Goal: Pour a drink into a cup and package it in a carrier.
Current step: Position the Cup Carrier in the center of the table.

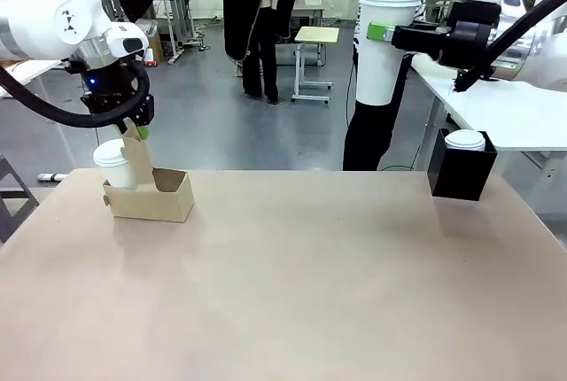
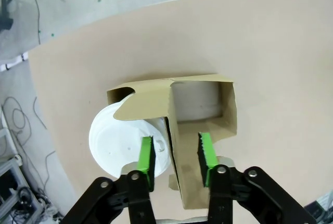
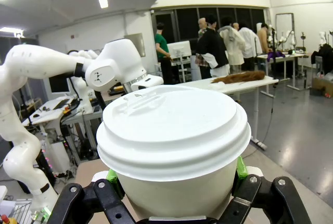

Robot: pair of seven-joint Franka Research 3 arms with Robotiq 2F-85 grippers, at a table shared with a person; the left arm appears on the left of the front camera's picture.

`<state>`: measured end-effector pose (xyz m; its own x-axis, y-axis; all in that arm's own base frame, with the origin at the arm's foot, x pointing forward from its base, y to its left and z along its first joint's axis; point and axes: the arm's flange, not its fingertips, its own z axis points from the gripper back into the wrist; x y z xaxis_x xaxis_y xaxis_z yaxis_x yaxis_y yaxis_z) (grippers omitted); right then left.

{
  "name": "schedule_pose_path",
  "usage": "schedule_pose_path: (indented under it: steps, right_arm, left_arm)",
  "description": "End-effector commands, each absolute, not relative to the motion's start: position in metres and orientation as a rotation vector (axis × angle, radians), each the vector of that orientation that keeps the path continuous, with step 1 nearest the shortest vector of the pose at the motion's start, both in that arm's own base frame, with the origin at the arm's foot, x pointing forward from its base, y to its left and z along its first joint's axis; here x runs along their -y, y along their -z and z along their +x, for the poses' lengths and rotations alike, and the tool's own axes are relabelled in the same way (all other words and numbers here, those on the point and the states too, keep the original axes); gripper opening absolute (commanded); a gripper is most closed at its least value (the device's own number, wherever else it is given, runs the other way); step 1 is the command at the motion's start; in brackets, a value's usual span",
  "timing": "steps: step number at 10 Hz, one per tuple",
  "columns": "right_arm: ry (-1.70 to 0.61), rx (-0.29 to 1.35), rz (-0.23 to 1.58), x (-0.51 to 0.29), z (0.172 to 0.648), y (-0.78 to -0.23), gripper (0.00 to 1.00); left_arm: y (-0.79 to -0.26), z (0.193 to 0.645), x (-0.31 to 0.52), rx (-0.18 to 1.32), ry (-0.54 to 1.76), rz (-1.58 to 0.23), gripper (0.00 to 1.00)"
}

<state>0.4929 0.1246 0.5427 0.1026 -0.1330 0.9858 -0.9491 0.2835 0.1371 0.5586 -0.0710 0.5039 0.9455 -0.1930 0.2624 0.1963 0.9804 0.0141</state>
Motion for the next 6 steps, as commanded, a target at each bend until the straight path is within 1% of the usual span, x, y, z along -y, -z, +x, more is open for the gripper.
schedule_pose_path:
  steps: [1,3,4,5,6]
  right_arm:
    - [-0.856,1.351,1.124,-0.1272,0.4950,-0.5471,0.88]
    - [-0.856,1.351,1.124,-0.1272,0.4950,-0.5471,0.88]
    - [-0.856,1.351,1.124,-0.1272,0.4950,-0.5471,0.88]
    - [-0.856,1.351,1.124,-0.1272,0.4950,-0.5471,0.88]
    - [-0.856,1.351,1.124,-0.1272,0.4950,-0.5471,0.88]
  left_arm:
    - [-0.5038,0.5645,0.0711,0.272,0.182,0.026,0.00]
    - [-0.5034,0.5667,0.0697,0.269,0.179,0.033,0.00]
    - [-0.5023,0.5677,0.0686,0.280,0.142,0.067,0.00]
    - [-0.5024,0.5677,0.0688,0.227,0.139,0.036,0.00]
    - [-0.5006,0.5627,0.0693,0.265,0.191,0.015,0.00]
